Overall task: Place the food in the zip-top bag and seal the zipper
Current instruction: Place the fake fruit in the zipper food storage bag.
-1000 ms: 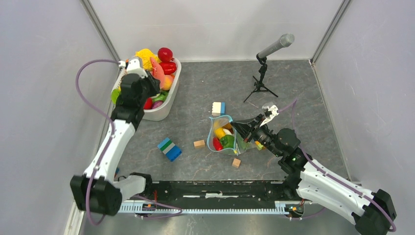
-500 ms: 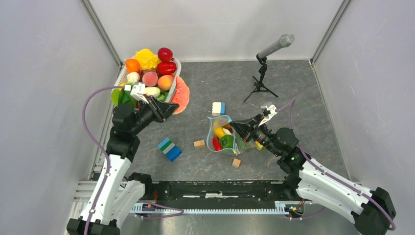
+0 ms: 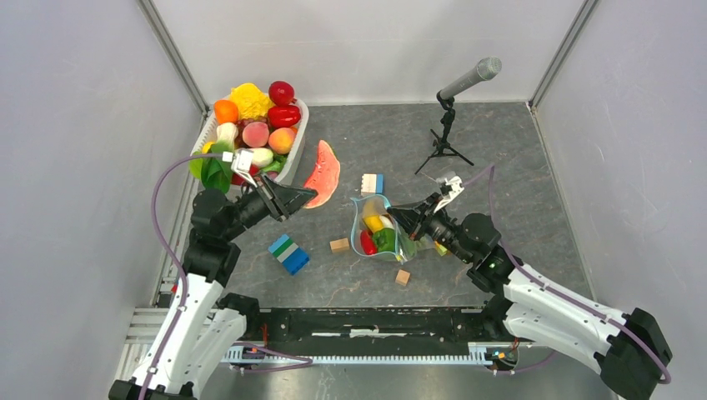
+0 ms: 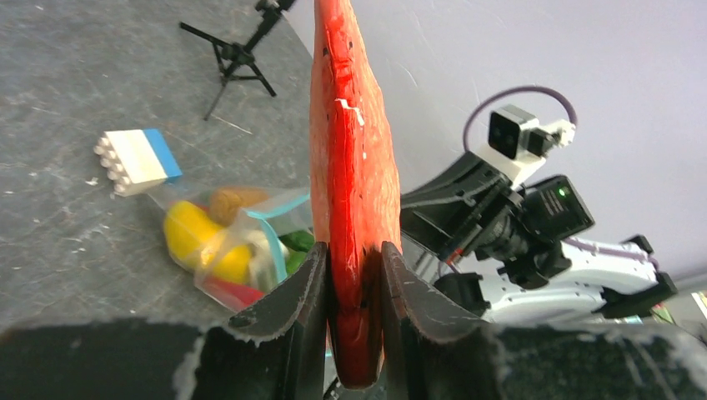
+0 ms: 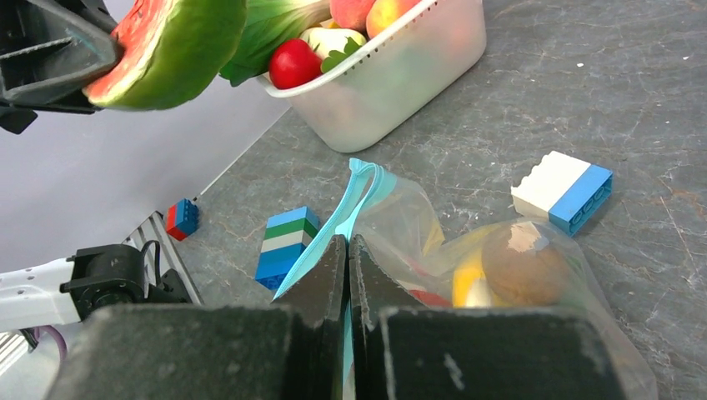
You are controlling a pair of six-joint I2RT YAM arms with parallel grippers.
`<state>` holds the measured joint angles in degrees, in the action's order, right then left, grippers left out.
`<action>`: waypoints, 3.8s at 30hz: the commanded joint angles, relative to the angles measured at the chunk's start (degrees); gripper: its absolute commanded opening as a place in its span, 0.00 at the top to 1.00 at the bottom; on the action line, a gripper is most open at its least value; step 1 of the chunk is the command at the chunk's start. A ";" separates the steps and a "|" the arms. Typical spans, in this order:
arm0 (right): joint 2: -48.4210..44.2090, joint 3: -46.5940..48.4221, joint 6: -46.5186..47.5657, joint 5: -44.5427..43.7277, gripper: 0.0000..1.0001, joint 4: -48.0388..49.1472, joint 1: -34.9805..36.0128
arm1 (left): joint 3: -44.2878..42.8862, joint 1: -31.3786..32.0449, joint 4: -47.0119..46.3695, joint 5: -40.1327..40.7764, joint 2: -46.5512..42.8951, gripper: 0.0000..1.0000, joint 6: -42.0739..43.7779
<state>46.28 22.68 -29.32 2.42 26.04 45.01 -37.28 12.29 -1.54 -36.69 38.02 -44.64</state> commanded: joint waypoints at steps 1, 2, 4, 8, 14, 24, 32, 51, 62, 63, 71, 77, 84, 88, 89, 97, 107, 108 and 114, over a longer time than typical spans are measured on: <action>1.95 4.38 0.87 0.43 0.96 2.66 0.16 | 0.25 2.74 -2.44 -4.58 0.10 0.97 -3.31; 2.23 4.78 1.13 0.75 0.96 2.57 0.16 | 0.52 3.79 -2.37 -5.62 -0.33 0.96 -4.02; 2.47 5.28 2.13 1.45 0.96 2.43 0.16 | 1.75 5.82 -1.41 -5.67 -1.89 0.95 -5.12; 2.76 5.65 3.64 3.78 0.96 2.07 0.16 | 4.55 9.66 -0.15 -5.14 -4.43 0.95 -7.34; 2.85 5.62 4.84 4.38 0.96 2.43 0.18 | 4.43 17.45 7.21 -3.48 -2.43 0.98 -7.79; 3.54 6.65 6.40 7.57 0.96 1.44 0.25 | 0.26 23.24 20.22 3.99 5.23 0.98 1.27; 3.36 7.18 10.01 11.59 0.96 -1.16 1.12 | -2.55 24.00 14.26 4.31 11.28 0.98 0.05; 3.52 7.21 15.14 5.12 0.97 1.95 11.36 | 1.59 27.78 -2.17 23.10 17.18 0.97 -13.06; 3.26 6.64 14.86 5.86 0.97 3.58 11.58 | -5.08 31.35 -2.25 23.29 29.29 0.89 -9.54; 3.28 6.44 14.77 5.98 0.97 3.73 11.63 | -5.33 31.70 -2.47 24.01 29.81 0.88 -9.94; 2.58 5.24 15.14 4.99 0.97 4.42 11.59 | -6.74 32.22 -11.54 18.56 32.61 0.77 -15.52; -0.69 1.74 15.18 0.39 0.97 7.55 11.61 | -5.53 32.27 -18.89 14.43 32.83 0.74 -20.53; -5.40 -1.34 13.41 -11.40 0.97 7.88 11.59 | -7.37 34.23 -5.36 14.05 31.58 0.74 -9.39; -4.83 0.85 13.13 -14.27 0.98 3.87 11.52 | -9.07 34.64 4.45 11.67 31.72 0.75 -2.86; -4.50 0.97 13.06 -13.74 0.98 4.16 11.54 | -8.96 34.68 4.13 10.63 31.93 0.75 -2.67; -1.29 2.14 14.03 -5.50 0.98 6.92 11.59 | -15.17 36.75 3.62 9.44 37.98 0.76 -2.24; -5.42 -1.23 16.25 1.10 0.99 12.15 11.59 | -11.86 36.70 -9.27 15.46 40.14 0.56 -10.46; -5.58 -1.23 16.46 0.58 0.99 11.66 11.54 | -11.79 36.75 -9.40 15.39 39.90 0.48 -10.42; -5.73 -0.87 15.81 -9.34 1.00 6.13 11.55 | -13.11 36.74 -2.75 18.43 33.61 0.20 -4.32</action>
<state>40.95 21.50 -13.85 -0.75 33.36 56.25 -49.25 48.71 -5.39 -21.52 77.28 -52.84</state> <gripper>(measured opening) 0.013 0.741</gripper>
